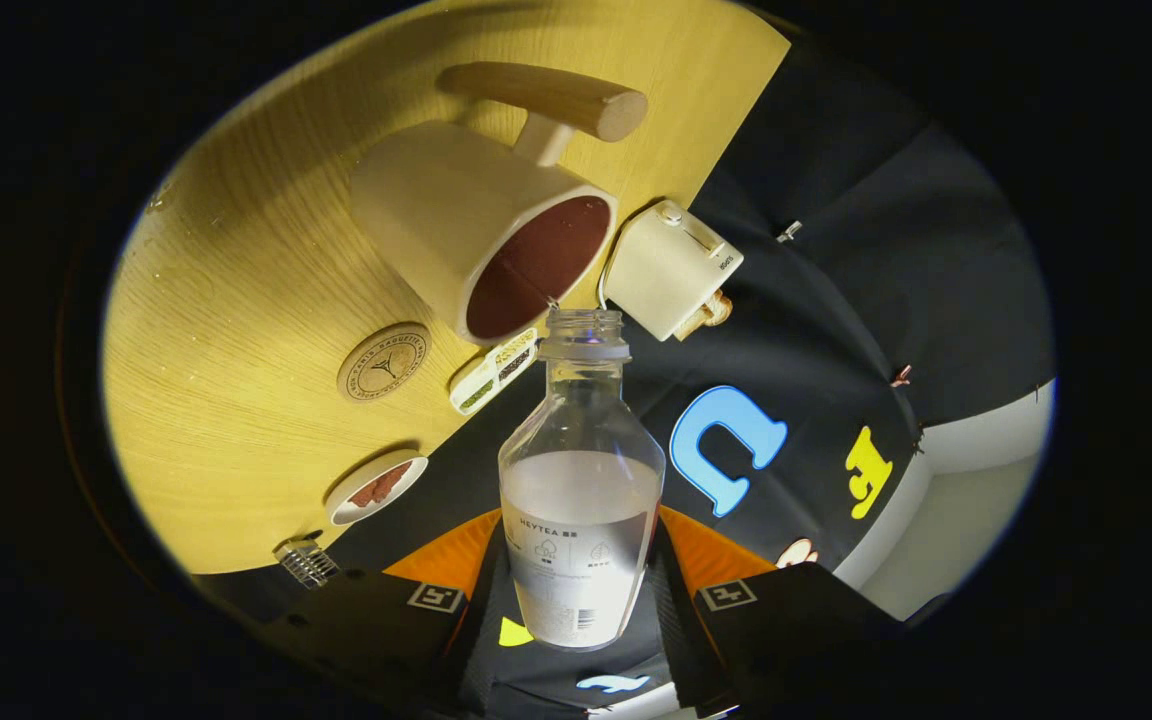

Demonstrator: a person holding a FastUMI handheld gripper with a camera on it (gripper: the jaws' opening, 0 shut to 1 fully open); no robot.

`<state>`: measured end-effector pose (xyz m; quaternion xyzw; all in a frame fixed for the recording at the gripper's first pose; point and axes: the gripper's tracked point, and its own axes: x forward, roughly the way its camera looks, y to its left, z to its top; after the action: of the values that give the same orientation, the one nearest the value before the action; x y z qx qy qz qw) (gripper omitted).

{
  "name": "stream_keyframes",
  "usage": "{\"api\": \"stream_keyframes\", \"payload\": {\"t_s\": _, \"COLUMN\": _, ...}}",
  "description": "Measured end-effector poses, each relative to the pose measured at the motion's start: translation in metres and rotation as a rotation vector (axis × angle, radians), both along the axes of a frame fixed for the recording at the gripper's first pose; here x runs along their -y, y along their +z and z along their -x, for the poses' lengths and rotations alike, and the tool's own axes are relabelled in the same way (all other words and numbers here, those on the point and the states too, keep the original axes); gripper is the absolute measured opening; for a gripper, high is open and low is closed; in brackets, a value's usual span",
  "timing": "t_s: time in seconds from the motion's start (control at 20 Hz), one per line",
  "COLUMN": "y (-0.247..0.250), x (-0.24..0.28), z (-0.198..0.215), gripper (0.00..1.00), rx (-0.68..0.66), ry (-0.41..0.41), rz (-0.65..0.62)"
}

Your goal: Take the bottle from table, then pour the juice into the cup, finally place the bottle on the coaster

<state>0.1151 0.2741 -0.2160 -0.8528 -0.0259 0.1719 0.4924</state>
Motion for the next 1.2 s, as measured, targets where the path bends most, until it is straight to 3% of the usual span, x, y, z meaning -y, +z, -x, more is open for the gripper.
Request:
{"api": "stream_keyframes", "payload": {"t_s": 0.35, "y": 0.011, "x": -0.008, "z": -0.008, "gripper": 0.70, "rx": 0.028, "ry": 0.070, "rz": 0.056}}
{"api": "stream_keyframes", "payload": {"t_s": 1.2, "y": 0.015, "x": -0.012, "z": -0.008, "gripper": 0.70, "rx": 0.025, "ry": 0.089, "rz": 0.032}}
